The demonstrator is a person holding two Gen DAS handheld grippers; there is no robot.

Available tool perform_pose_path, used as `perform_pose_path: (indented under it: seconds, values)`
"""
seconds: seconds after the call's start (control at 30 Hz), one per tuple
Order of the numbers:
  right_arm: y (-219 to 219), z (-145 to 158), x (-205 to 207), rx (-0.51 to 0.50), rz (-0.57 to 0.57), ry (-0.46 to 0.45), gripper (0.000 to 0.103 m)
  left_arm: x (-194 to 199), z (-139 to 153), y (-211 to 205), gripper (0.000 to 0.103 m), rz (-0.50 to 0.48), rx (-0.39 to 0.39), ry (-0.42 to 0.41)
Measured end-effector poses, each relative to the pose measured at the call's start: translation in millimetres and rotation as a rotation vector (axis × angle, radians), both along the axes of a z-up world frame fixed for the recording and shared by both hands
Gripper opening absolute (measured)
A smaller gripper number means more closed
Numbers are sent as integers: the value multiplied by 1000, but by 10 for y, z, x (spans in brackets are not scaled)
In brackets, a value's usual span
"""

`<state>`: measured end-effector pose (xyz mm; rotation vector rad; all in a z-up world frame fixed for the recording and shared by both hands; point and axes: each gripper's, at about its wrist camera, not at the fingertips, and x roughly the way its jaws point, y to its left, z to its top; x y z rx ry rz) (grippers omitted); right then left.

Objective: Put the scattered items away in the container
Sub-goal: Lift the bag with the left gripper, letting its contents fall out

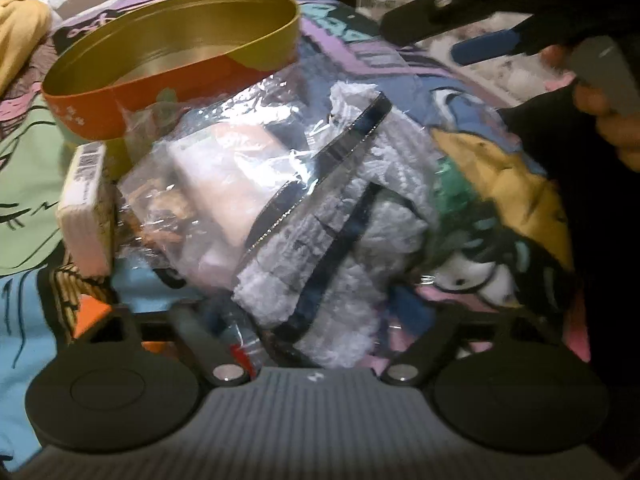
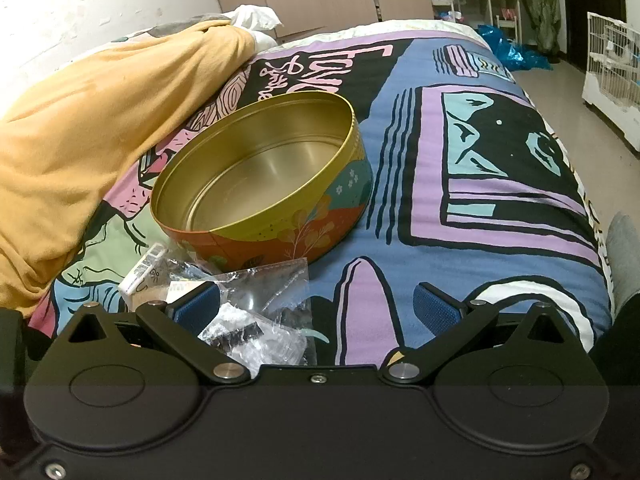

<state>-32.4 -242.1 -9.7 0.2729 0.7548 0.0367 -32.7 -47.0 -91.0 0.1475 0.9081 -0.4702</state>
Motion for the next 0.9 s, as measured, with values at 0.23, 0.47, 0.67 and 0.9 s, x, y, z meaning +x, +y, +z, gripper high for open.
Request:
perform_pose_path:
  seconds: [0.23,0.47,0.67,0.9]
  values:
    - [-13,-2,-5,5,-4,-2,103,-14,138,40,17,-9,-87,34]
    - [-65,5,-3,27,-16,-6,103,-158,429,147,10,-7,-152,-26]
    - [-92,12,-13,38,-26,-10,103,-201,702,300,7,14,-201,-78]
    - [-182,32,-31,100,-51,-31,103,-237,916,462,7,58,-218,-118]
